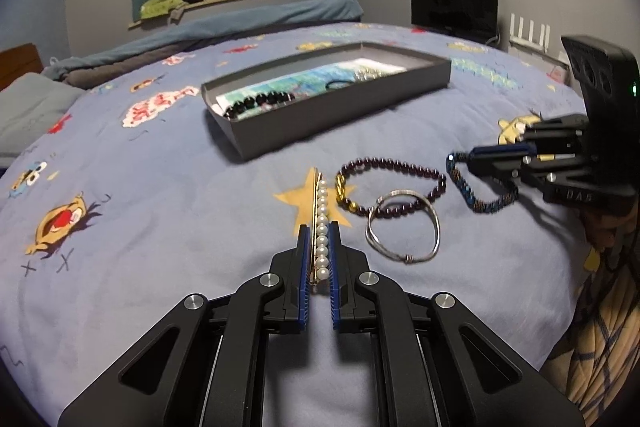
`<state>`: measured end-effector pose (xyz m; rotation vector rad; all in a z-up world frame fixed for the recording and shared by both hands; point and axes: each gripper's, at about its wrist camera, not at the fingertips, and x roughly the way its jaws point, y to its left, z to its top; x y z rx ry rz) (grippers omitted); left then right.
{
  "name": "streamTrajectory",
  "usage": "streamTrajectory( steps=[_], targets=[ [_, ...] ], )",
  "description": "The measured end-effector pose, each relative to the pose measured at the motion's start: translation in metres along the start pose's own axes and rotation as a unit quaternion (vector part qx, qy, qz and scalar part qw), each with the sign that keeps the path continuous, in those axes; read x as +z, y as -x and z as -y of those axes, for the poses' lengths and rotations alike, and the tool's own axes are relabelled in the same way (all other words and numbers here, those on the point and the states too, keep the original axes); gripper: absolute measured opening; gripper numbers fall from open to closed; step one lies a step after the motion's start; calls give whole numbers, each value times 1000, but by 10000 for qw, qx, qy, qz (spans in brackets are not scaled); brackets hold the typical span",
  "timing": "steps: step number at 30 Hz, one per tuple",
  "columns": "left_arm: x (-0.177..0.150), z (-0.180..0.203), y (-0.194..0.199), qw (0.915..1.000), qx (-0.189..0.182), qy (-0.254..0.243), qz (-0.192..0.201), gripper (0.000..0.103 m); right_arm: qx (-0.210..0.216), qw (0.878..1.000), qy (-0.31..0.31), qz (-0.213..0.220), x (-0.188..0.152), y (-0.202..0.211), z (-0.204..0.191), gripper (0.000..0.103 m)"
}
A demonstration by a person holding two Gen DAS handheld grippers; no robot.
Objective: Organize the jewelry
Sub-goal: 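Grasp the pearl bar clip with the left tool while the right tool grasps the blue bead bracelet, then carry the pearl clip into the gray box and release while the right tool drops the blue bracelet there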
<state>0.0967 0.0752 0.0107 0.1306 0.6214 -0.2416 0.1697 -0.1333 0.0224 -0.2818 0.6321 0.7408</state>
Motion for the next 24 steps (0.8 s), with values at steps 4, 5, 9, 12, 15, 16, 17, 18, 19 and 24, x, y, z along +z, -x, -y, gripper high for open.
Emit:
streamTrajectory(
  steps=[4, 5, 9, 12, 15, 16, 17, 18, 19, 24],
  targets=[
    [6, 0, 1, 9999, 13, 87, 116, 9, -1, 9999, -48, 157, 5, 5, 2, 7],
    [8, 0, 1, 9999, 17, 99, 133, 9, -10, 9998, -54, 203, 6, 6, 2, 7],
    [17, 0, -2, 9996, 22, 179, 218, 9, -11, 9990, -104, 440, 14, 14, 3, 7],
    [25, -3, -5, 9991, -1, 276, 318, 9, -3, 9976, -150, 683, 23, 20, 5, 7],
    [35, -4, -6, 9985, -23, 342, 429, 9, -21, 9961, -202, 861, 31, 24, 7, 7],
    [36, -5, -6, 9983, -31, 365, 450, 9, -32, 9954, -235, 928, 34, 25, 9, 7],
    [39, -6, -7, 9981, -41, 389, 475, 9, -42, 9949, -257, 971, 36, 25, 10, 7],
    [40, -6, -7, 9980, -44, 400, 492, 9, -51, 9945, -278, 1006, 38, 26, 11, 7],
    [42, -7, -8, 9977, -54, 418, 522, 9, -62, 9939, -308, 1054, 41, 27, 13, 7],
    [52, -9, -11, 9967, -91, 510, 620, 9, -119, 9916, -407, 1221, 50, 29, 20, 7]
  ],
)
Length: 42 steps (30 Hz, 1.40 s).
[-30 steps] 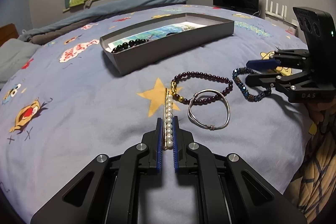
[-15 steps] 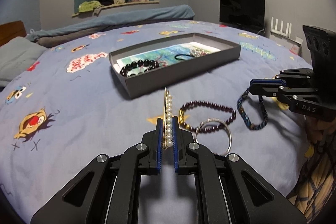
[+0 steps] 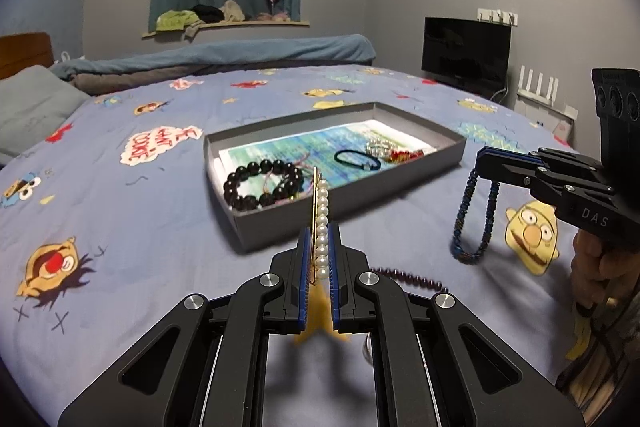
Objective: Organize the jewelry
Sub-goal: 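Carry the pearl clip into the gray box and release while the right tool drops the blue bracelet there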
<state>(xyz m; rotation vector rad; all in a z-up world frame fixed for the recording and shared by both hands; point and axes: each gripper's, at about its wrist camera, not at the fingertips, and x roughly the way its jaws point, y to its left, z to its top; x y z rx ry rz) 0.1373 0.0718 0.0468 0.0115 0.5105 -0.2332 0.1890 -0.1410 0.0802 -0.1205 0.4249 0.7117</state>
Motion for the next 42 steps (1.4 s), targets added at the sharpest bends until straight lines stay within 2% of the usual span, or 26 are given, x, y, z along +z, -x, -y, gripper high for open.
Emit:
streamTrajectory(
  steps=[20, 27, 36, 42],
  targets=[
    [30, -6, -26, 9996, -85, 210, 160, 9, -80, 9986, -288, 431, 45, -18, 26, 7],
    [47, -15, -47, 9989, -132, 409, 180, 9, -67, 9977, -384, 554, 62, -30, 30, 7],
    [59, -22, -79, 9984, -97, 553, -30, 9, 38, 9978, -534, 400, 69, -60, 37, 7],
    [58, -27, -90, 9982, 11, 578, -188, 9, 261, 9975, -617, 209, 67, -81, 31, 7]
  ],
)
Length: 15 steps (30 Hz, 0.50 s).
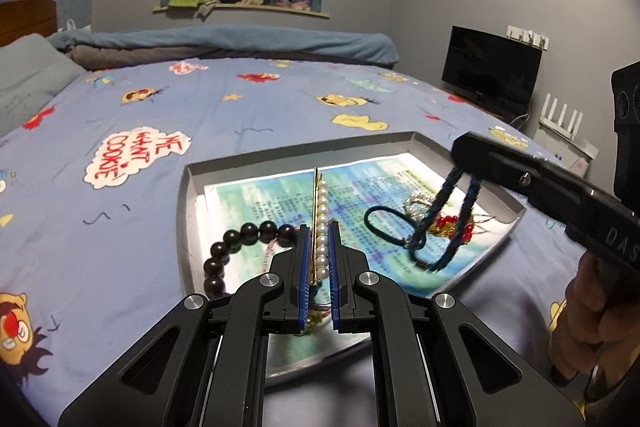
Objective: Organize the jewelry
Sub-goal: 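Carry the pearl clip into the gray box and release while the right tool drops the blue bracelet there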
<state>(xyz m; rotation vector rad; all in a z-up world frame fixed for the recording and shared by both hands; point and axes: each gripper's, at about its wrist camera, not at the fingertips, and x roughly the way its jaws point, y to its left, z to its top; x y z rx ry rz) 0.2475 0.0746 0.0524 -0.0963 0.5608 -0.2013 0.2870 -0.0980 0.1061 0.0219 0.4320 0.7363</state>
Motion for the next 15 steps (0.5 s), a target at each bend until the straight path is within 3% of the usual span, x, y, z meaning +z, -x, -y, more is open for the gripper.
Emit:
streamTrajectory(
  steps=[4, 15],
  targets=[
    [-1, -1, -4, 10000, 21, 20, -80, 9, 66, 9997, -21, -247, -6, -18, -3, 7],
    [-7, -3, -25, 9984, 44, 62, -557, 9, -426, 9941, -201, -981, -25, -45, 15, 7]
  ],
)
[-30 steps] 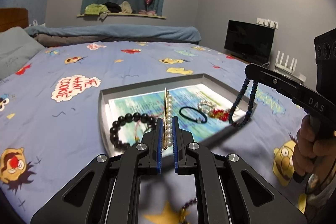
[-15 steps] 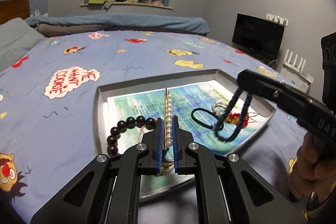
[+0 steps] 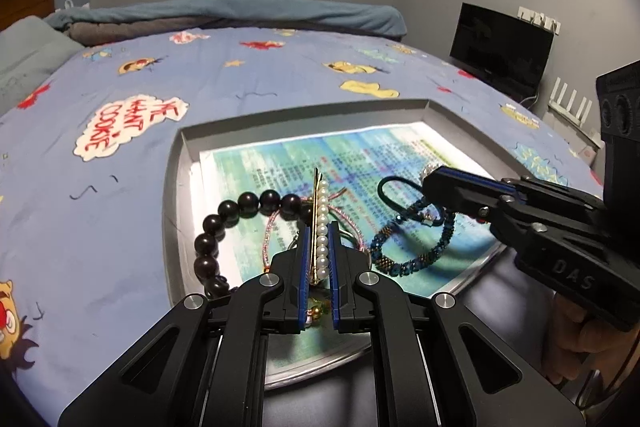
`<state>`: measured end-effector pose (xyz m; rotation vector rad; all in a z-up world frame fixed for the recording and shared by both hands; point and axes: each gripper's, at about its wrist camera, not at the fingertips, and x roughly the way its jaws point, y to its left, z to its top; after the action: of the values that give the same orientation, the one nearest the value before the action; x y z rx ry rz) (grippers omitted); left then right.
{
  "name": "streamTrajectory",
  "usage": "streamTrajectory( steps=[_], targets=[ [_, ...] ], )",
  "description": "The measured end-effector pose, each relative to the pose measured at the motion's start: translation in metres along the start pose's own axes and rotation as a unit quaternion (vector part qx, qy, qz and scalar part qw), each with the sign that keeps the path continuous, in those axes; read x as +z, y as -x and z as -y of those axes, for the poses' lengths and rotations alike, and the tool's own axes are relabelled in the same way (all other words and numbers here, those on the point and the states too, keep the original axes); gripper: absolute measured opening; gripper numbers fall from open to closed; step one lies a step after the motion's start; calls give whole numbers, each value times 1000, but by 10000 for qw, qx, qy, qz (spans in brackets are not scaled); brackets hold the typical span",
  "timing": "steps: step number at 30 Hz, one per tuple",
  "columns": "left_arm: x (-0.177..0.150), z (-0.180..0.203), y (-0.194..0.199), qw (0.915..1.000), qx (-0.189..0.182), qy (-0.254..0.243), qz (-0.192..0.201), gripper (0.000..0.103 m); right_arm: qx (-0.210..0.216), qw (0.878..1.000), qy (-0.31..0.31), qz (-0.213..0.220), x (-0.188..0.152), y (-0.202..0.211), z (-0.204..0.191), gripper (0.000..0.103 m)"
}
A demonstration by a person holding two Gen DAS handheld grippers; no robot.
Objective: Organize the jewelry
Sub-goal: 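Carry the pearl clip into the gray box and release while the right tool drops the blue bracelet there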
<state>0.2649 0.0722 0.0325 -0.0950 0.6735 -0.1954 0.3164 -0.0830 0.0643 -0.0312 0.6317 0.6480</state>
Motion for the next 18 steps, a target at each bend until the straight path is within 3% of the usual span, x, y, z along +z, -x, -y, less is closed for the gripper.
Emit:
streamTrajectory(
  steps=[8, 10, 13, 14, 18],
  targets=[
    [-1, 1, 0, 10000, -6, 0, -30, 13, -73, 9997, -60, -239, -5, -10, 6, 8],
    [0, 1, 1, 10000, 1, -26, -8, 23, -73, 9997, -70, -229, -5, -9, 7, 10],
    [-1, 4, 4, 10000, -27, -69, 51, 44, -58, 9998, -57, -189, -5, -6, 7, 34],
    [-1, 4, 5, 9999, -32, -64, 74, 51, -52, 9999, -43, -149, -5, -3, 7, 35],
    [-1, 2, 12, 9998, -115, 10, 142, 53, -92, 10000, 27, 2, -6, 9, 5, 35]
  ],
)
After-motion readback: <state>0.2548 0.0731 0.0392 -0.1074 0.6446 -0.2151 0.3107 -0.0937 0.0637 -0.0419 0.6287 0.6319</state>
